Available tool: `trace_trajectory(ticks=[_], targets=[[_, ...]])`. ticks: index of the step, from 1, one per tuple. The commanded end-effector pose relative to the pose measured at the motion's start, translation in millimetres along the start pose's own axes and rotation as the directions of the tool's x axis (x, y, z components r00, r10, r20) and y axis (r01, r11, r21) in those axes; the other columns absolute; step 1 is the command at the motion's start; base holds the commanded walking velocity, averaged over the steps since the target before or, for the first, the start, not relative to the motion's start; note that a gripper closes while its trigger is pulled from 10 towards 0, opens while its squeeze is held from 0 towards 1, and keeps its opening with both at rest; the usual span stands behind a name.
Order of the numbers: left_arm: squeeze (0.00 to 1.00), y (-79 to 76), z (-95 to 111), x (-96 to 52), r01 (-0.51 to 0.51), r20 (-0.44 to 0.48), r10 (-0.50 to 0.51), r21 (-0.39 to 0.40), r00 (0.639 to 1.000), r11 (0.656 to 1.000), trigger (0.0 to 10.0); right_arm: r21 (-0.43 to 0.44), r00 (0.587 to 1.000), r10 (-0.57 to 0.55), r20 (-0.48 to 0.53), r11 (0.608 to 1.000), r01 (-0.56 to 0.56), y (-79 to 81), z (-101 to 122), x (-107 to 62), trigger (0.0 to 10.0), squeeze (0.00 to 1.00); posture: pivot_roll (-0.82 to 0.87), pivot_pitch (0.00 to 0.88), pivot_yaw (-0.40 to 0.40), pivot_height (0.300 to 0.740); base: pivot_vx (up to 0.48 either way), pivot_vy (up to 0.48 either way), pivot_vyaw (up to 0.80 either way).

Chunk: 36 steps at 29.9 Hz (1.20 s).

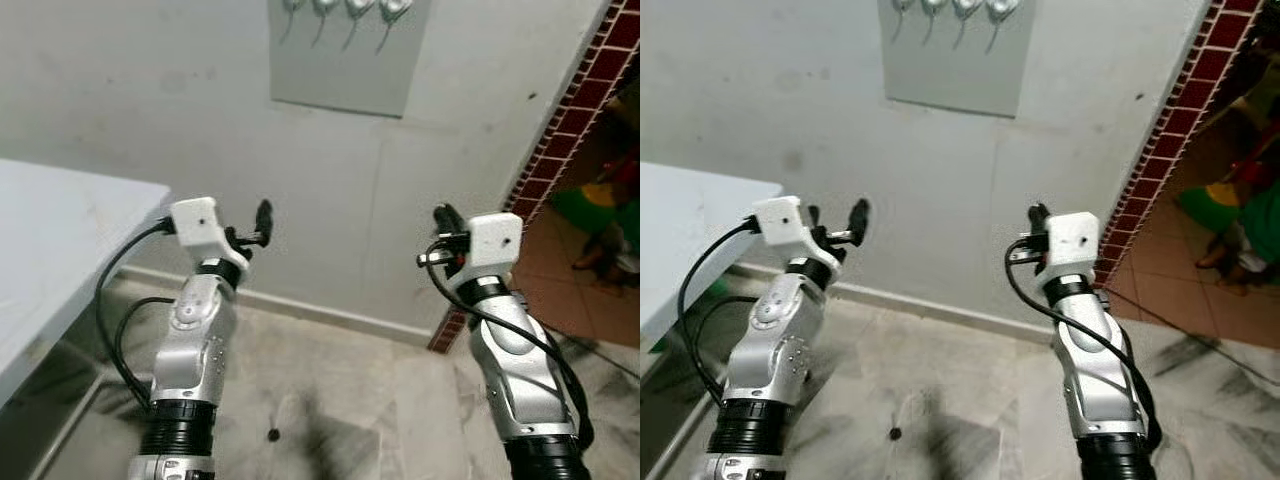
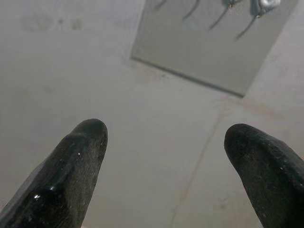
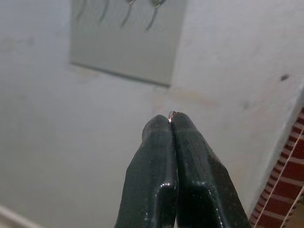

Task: Hang keys on a hook

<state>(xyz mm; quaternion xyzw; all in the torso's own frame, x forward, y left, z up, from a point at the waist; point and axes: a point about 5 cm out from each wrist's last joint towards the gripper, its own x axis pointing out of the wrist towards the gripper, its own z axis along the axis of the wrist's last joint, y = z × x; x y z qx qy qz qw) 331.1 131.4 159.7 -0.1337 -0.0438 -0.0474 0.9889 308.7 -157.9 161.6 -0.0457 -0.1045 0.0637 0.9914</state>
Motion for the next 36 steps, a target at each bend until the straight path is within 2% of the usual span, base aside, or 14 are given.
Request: trace_trajectory(ticks=[1, 22, 23, 26, 36], targets=[[0.0, 8.1, 5.4, -0.2, -0.023, 0.012, 0.023, 0.008, 1.0, 1.0, 10.0, 0.014, 1.0, 0.014, 0.019, 1.0, -0.015, 7.1, 4.9, 2.9, 10.0, 0.0, -0.03, 0.052, -0.026, 0.732, 0.435, 0.0, 0.0], [0.0, 8.0, 4.5, -0.7, -0.037, 0.009, 0.037, -0.007, 0.999, 0.999, 10.0, -0.001, 0.999, 0.03, 0.016, 1.0, -0.03, 8.4, 4.9, 2.7, 10.0, 0.0, -0.03, 0.053, -0.034, 0.732, 0.413, 0.0, 0.0], [0.0, 8.5, 2.6, -0.5, -0.051, -0.009, 0.051, -0.017, 0.999, 0.999, 10.0, -0.002, 0.999, 0.03, 0.014, 1.0, -0.03, 8.5, 4.5, 2.3, 10.0, 0.0, -0.03, 0.052, -0.034, 0.732, 0.0, 0.0, 0.0], [0.0, 7.0, 4.5, -1.0, -0.043, 0.018, 0.043, -0.01, 0.999, 0.999, 10.0, -0.003, 0.999, 0.033, 0.013, 0.999, -0.033, 8.5, 4.4, 1.9, 10.0, 0.0, -0.03, 0.053, -0.036, 0.732, 0.0, 0.0, 0.0], [0.0, 5.7, 4.1, -0.9, -0.041, 0.012, 0.041, -0.006, 0.999, 0.999, 10.0, -0.008, 0.999, 0.036, 0.014, 0.999, -0.036, 9.3, 4.6, 2.4, 10.0, 0.0, -0.03, 0.048, -0.038, 0.732, 0.0, 0.0, 0.0]])
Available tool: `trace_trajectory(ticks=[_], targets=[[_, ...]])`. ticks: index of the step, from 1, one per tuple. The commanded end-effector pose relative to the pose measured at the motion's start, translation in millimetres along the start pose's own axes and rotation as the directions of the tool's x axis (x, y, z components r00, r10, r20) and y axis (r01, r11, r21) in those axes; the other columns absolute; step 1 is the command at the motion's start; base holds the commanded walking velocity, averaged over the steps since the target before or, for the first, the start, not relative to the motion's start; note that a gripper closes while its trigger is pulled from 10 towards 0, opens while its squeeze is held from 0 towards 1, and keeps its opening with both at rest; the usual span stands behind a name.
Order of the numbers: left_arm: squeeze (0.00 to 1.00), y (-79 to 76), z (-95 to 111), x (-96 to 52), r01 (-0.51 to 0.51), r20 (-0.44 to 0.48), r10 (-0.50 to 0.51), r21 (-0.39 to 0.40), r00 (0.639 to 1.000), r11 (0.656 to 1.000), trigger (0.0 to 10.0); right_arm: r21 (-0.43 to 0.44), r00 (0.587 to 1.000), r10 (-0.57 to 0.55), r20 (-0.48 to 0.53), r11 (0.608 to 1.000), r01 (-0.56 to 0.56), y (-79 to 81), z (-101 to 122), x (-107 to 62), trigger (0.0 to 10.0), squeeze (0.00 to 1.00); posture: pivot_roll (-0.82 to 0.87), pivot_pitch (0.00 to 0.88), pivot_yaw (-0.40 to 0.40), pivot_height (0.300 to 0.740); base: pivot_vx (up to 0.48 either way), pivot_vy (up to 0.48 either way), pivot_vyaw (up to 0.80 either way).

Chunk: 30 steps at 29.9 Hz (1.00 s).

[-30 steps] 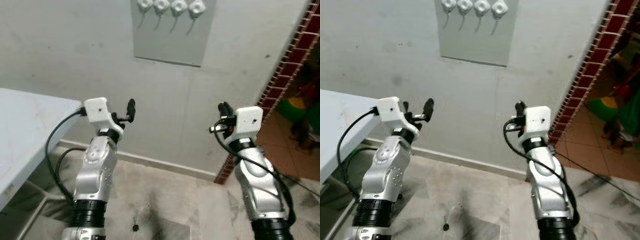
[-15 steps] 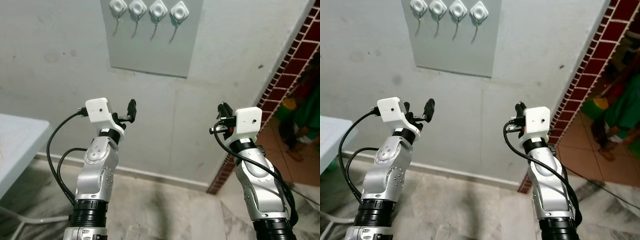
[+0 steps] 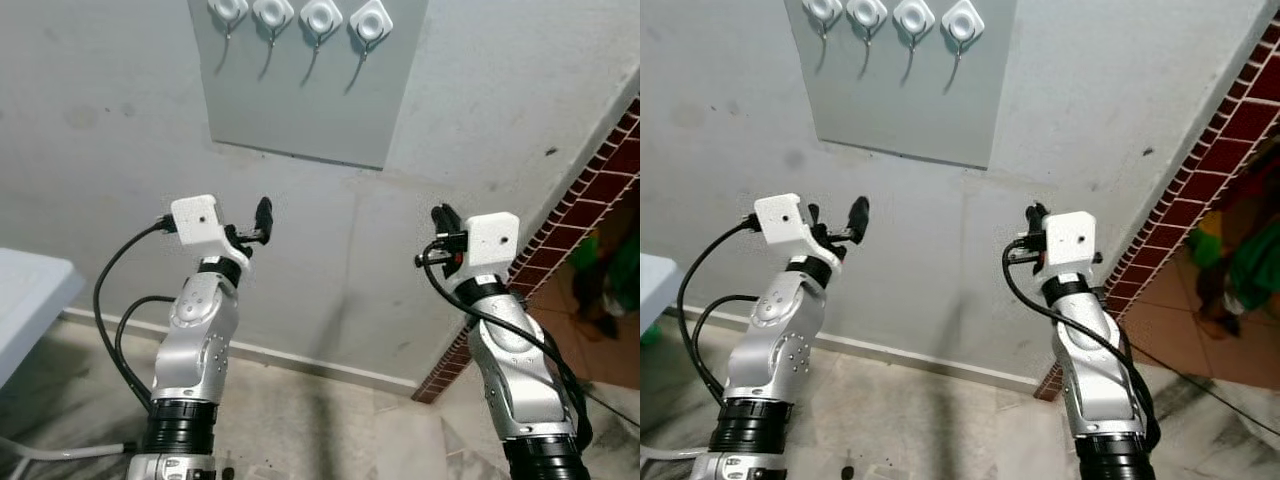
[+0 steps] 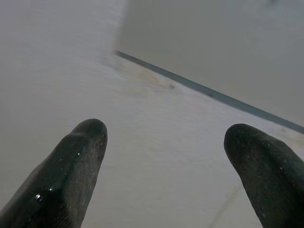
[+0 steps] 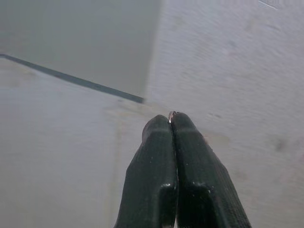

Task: Hang keys on a hook

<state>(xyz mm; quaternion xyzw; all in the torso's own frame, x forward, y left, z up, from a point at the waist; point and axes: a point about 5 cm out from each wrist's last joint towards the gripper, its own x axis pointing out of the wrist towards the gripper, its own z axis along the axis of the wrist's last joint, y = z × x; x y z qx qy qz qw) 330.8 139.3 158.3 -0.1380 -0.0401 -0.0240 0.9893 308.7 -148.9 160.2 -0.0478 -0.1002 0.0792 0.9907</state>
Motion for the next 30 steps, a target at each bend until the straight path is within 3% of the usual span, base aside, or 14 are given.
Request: trace_trajectory(ticks=[1, 24, 30], targets=[[0.0, -2.4, 3.7, 0.2, 0.008, 0.016, -0.008, 0.001, 1.0, 1.0, 10.0, -0.007, 1.0, 0.005, 0.021, 1.0, -0.005, 0.3, 5.3, 1.5, 10.0, 0.0, -0.03, 0.047, -0.039, 0.732, 0.0, 0.0, 0.0], [0.0, -17.4, 2.5, 0.6, 0.101, 0.004, -0.102, 0.069, 0.995, 0.992, 10.0, -0.007, 0.999, 0.029, 0.03, 1.0, -0.029, 0.3, 6.8, 3.1, 10.0, 0.0, -0.03, 0.041, -0.032, 0.732, 0.0, 0.0, 0.0], [0.0, -28.1, 0.7, -4.4, 0.221, -0.013, -0.222, 0.145, 0.975, 0.964, 10.0, 0.0, 0.998, 0.057, 0.032, 0.998, -0.057, 1.8, 8.3, 8.2, 10.0, 0.0, -0.04, 0.049, -0.034, 0.732, 0.0, 0.0, 0.0]])
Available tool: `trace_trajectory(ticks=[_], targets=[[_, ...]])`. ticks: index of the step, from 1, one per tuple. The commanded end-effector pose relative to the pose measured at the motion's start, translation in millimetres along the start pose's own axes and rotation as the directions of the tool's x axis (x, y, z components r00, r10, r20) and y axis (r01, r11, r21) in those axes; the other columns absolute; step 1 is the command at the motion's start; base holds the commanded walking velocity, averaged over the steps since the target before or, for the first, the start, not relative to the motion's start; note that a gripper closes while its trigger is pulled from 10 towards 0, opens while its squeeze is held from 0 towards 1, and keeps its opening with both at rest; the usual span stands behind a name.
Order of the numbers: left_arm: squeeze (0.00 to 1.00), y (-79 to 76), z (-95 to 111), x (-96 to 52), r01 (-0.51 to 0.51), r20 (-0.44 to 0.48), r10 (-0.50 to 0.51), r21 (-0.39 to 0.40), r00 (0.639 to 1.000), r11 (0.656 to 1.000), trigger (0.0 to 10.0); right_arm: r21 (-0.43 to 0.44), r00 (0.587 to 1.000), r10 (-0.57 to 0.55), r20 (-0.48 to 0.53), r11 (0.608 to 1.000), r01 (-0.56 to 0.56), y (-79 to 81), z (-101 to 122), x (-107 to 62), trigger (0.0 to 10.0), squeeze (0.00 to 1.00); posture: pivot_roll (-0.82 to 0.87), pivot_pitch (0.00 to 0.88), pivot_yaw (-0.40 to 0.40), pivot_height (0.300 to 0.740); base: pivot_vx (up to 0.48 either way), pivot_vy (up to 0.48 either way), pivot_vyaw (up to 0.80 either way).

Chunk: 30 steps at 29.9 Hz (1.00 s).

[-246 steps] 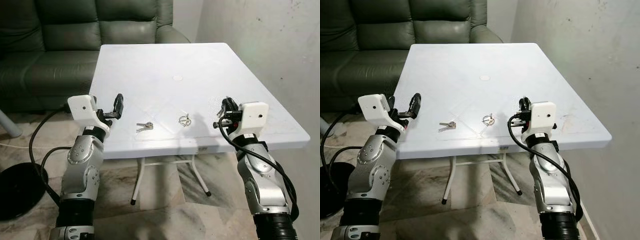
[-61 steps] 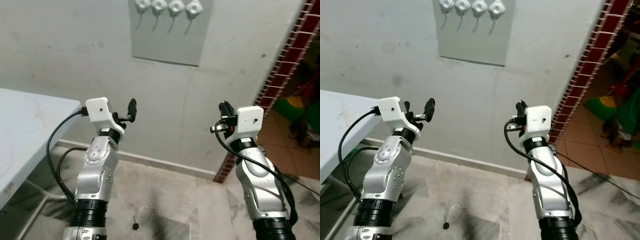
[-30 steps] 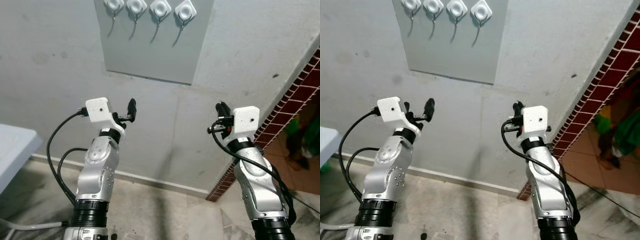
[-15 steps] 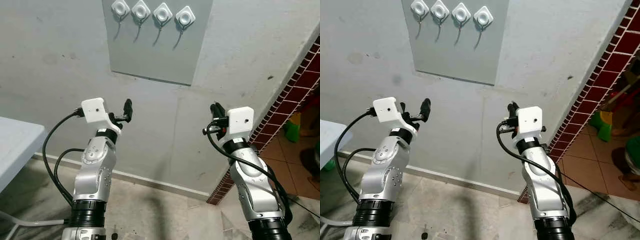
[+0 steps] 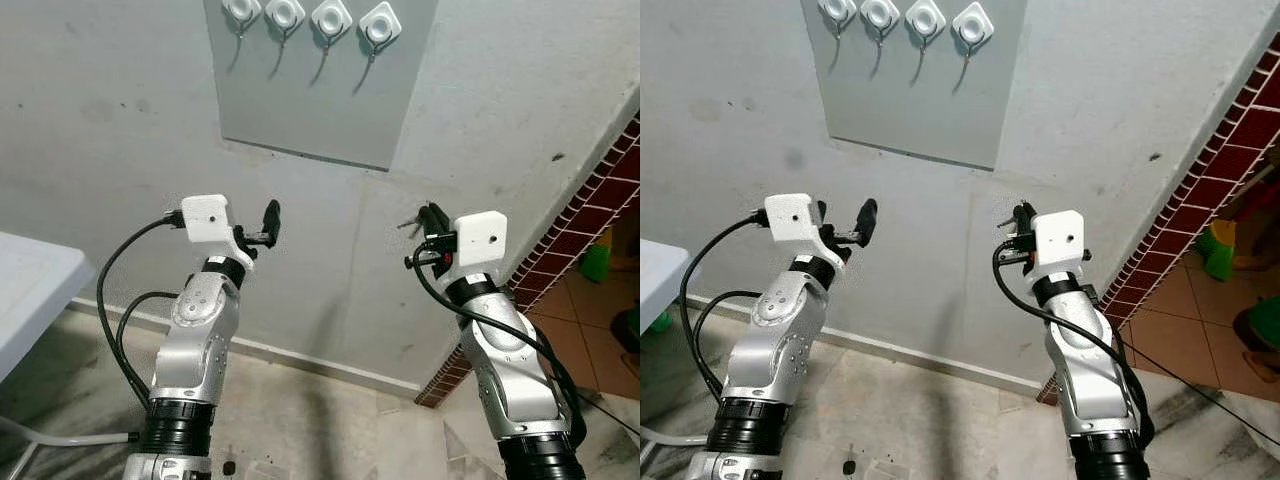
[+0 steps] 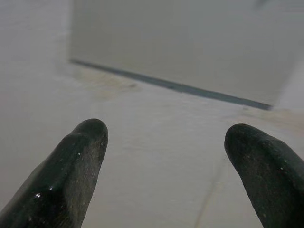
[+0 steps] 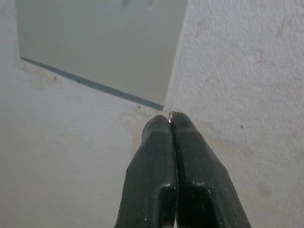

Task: Hang keys on a hook

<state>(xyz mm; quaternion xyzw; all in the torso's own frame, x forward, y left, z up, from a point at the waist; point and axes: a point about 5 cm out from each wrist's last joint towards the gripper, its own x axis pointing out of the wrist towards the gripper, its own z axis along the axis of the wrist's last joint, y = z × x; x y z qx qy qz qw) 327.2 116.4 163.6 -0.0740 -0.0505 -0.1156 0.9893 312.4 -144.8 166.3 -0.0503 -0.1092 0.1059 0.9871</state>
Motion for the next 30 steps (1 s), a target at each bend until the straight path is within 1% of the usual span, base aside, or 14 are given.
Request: trace_trajectory(ticks=[1, 7, 8, 10, 11, 12, 14, 15, 18, 19, 24, 28, 29, 30], targets=[[0.0, -5.1, 2.3, -1.7, 0.042, 0.011, -0.042, 0.034, 0.999, 0.999, 10.0, 0.001, 1.0, 0.006, 0.011, 1.0, -0.006, -1.3, 2.8, 3.4, 10.0, 0.0, -0.04, 0.048, -0.033, 0.732, 0.0, 0.0, 0.0], [0.0, -6.4, 2.3, -1.5, 0.068, 0.007, -0.068, 0.047, 0.998, 0.997, 10.0, 0.006, 1.0, 0.017, 0.013, 1.0, -0.017, -2.5, 4.9, 9.4, 10.0, 0.0, -0.04, 0.055, -0.028, 0.732, 0.0, 0.0, 0.0], [0.0, -7.7, 3.2, -0.6, 0.082, 0.009, -0.083, 0.061, 0.997, 0.995, 10.0, 0.052, 0.998, 0.052, 0.022, 0.997, -0.053, -0.2, 6.6, 11.7, 10.0, 0.0, -0.04, 0.057, -0.026, 0.732, 0.0, 0.0, 0.0], [0.0, -9.1, 3.5, 0.3, 0.089, 0.012, -0.09, 0.082, 0.996, 0.993, 10.0, 0.075, 0.997, 0.067, 0.035, 0.995, -0.069, 1.4, 8.5, 14.4, 10.0, 0.0, -0.04, 0.056, -0.025, 0.732, 0.0, 0.0, 0.0], [0.0, -9.6, 3.5, 0.5, 0.09, 0.012, -0.091, 0.086, 0.996, 0.992, 10.0, 0.077, 0.997, 0.068, 0.038, 0.995, -0.07, 1.8, 9.1, 15.6, 10.0, 0.0, -0.04, 0.056, -0.025, 0.732, 0.0, 0.0, 0.0], [0.0, -11.4, 4.1, 0.7, 0.101, 0.015, -0.103, 0.089, 0.995, 0.991, 10.0, 0.057, 0.996, 0.069, 0.051, 0.996, -0.072, 2.9, 11.7, 20.0, 10.0, 0.0, -0.04, 0.056, -0.025, 0.732, 0.0, 0.0, 0.0], [0.0, -12.6, 4.4, 0.8, 0.109, 0.016, -0.111, 0.088, 0.994, 0.99, 10.0, 0.046, 0.996, 0.07, 0.059, 0.996, -0.073, 3.7, 13.4, 22.9, 10.0, 0.0, -0.04, 0.056, -0.025, 0.732, 0.0, 0.0, 0.0], [0.0, -14.8, 5.1, 2.0, 0.12, 0.021, -0.122, 0.086, 0.992, 0.989, 10.0, 0.055, 0.995, 0.076, 0.07, 0.995, -0.08, 5.1, 16.2, 27.9, 10.0, 0.0, -0.04, 0.049, -0.025, 0.732, 0.0, 0.0, 0.0], [0.0, -17.5, 7.2, 5.1, 0.129, 0.026, -0.132, 0.08, 0.991, 0.988, 10.0, 0.06, 0.991, 0.098, 0.088, 0.993, -0.104, 8.6, 19.7, 34.6, 10.0, 0.0, -0.04, 0.037, -0.03, 0.732, 0.0, 0.0, 0.0], [0.0, -17.5, 7.2, 5.1, 0.129, 0.026, -0.132, 0.08, 0.991, 0.988, 10.0, 0.06, 0.991, 0.098, 0.088, 0.993, -0.104, 8.6, 19.7, 34.6, 10.0, 0.0, -0.04, 0.037, -0.03, 0.732, 0.0, 0.0, 0.0], [0.0, -19.4, 10.4, 7.5, 0.148, 0.043, -0.152, 0.079, 0.988, 0.986, 10.0, 0.064, 0.986, 0.12, 0.111, 0.99, -0.128, 11.2, 24.0, 45.0, 10.0, 0.0, -0.04, 0.023, -0.032, 0.732, 0.0, 0.0, 0.0], [0.0, -20.4, 10.9, 7.4, 0.155, 0.046, -0.159, 0.084, 0.986, 0.984, 10.0, 0.063, 0.985, 0.123, 0.12, 0.989, -0.131, 11.3, 24.7, 48.2, 10.0, 0.0, -0.03, 0.014, -0.03, 0.732, 0.0, 0.0, 0.0], [0.0, -20.9, 10.6, 7.4, 0.158, 0.044, -0.162, 0.085, 0.986, 0.984, 10.0, 0.067, 0.984, 0.124, 0.125, 0.989, -0.133, 11.4, 24.8, 49.2, 10.0, 0.0, -0.03, 0.012, -0.03, 0.732, 0.0, 0.0, 0.0], [0.0, -23.6, 10.9, 7.4, 0.18, 0.046, -0.184, 0.09, 0.982, 0.98, 10.0, 0.088, 0.983, 0.12, 0.136, 0.987, -0.132, 11.3, 26.4, 53.2, 10.0, 0.0, -0.03, 0.011, -0.03, 0.732, 0.0, 0.0, 0.0]])
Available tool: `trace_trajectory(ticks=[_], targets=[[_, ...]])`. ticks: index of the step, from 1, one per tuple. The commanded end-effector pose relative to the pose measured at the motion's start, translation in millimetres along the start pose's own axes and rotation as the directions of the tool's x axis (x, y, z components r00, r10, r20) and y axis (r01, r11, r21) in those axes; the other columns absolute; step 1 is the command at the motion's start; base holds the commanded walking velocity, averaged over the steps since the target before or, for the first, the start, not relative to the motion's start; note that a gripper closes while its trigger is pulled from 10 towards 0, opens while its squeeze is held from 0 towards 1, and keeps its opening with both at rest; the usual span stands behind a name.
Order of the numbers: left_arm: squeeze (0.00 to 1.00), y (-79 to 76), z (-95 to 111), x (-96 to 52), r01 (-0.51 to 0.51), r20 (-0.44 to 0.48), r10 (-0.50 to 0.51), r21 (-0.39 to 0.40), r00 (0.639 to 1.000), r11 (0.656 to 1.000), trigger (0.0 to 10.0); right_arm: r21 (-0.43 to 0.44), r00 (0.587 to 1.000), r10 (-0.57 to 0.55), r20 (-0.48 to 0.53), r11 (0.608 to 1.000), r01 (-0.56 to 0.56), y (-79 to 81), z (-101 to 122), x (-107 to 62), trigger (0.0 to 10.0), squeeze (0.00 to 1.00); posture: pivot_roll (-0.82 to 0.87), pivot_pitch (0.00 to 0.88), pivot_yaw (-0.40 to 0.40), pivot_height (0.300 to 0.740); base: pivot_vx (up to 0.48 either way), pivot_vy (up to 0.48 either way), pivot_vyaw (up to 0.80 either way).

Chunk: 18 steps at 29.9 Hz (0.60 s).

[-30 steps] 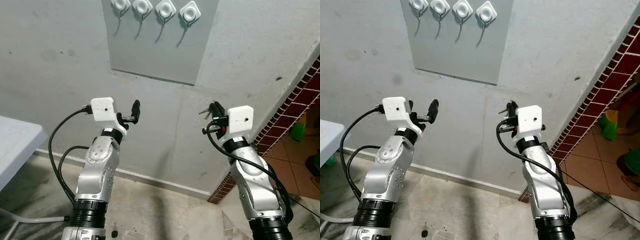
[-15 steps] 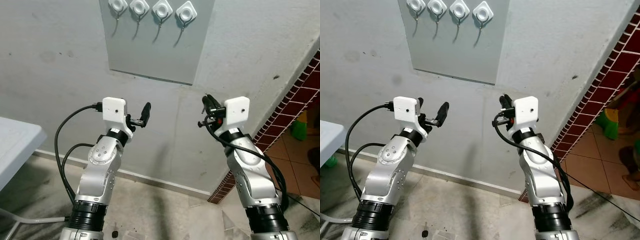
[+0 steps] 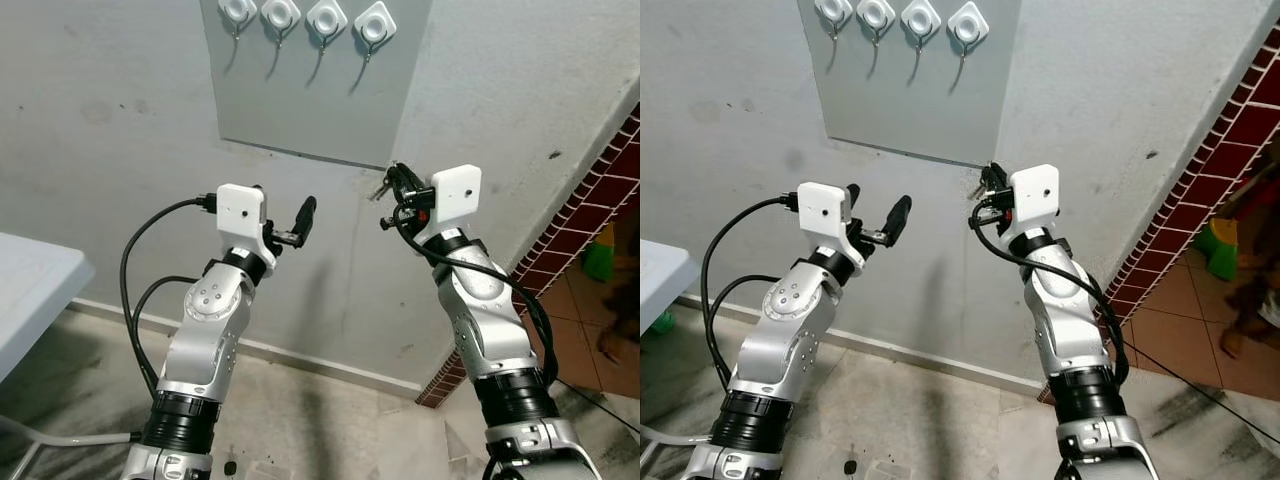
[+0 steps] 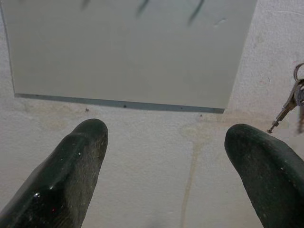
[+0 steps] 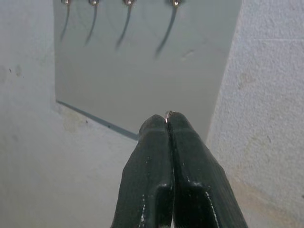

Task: Hang keys on a hook

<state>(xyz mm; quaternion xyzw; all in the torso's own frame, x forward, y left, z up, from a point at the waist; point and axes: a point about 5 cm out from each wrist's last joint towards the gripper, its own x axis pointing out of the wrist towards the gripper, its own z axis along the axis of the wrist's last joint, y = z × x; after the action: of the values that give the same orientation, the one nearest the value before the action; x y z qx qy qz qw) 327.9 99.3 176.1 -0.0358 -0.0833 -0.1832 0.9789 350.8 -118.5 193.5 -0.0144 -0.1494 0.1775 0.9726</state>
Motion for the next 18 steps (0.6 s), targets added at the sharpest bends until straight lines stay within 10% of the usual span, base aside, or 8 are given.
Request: trace_trajectory(ticks=[1, 18], targets=[[0.0, -6.7, 2.4, 3.0, 0.049, 0.01, -0.049, 0.015, 0.999, 0.999, 10.0, 0.037, 0.999, -0.007, 0.048, 0.999, 0.006, -3.7, 8.1, 9.0, 10.0, 0.0, -0.03, 0.011, -0.029, 0.732, 0.0, 0.0, 0.0], [0.0, -5.2, 9.2, 5.8, 0.042, 0.034, -0.042, 0.008, 0.999, 0.999, 10.0, 0.104, 0.983, 0.086, 0.16, 0.989, -0.104, 16.0, 30.4, 40.7, 10.0, 0.0, -0.02, 0.03, -0.034, 0.732, 0.0, 0.0, 0.0]])
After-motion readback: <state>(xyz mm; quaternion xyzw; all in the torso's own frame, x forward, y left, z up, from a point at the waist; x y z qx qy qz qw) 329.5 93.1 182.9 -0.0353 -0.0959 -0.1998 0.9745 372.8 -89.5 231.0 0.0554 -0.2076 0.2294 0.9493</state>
